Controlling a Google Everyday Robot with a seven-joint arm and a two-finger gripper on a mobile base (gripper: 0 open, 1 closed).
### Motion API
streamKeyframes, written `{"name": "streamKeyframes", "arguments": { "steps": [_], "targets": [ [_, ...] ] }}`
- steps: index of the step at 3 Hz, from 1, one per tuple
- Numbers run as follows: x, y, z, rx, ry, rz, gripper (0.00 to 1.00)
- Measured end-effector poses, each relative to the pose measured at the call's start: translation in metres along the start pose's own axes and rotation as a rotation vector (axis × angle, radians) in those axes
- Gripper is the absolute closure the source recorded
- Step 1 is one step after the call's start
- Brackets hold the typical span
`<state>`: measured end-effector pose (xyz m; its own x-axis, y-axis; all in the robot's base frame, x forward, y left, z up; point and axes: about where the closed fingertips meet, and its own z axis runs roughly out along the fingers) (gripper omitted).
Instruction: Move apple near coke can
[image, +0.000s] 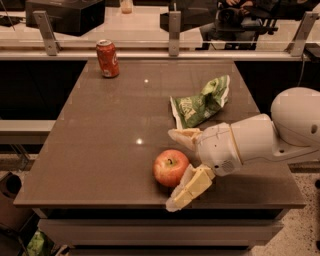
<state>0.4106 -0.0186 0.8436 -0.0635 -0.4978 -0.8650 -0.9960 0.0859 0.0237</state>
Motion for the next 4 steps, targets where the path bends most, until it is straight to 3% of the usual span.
{"name": "streamKeyframes", "arguments": {
  "steps": [1,4],
  "targets": [
    [0.0006,0.0097,0.0081,-0.012,-0.023,-0.003,0.18],
    [-0.0043,0.0126,0.0111,-0.018,-0.017,-0.015,0.87]
  ]
}}
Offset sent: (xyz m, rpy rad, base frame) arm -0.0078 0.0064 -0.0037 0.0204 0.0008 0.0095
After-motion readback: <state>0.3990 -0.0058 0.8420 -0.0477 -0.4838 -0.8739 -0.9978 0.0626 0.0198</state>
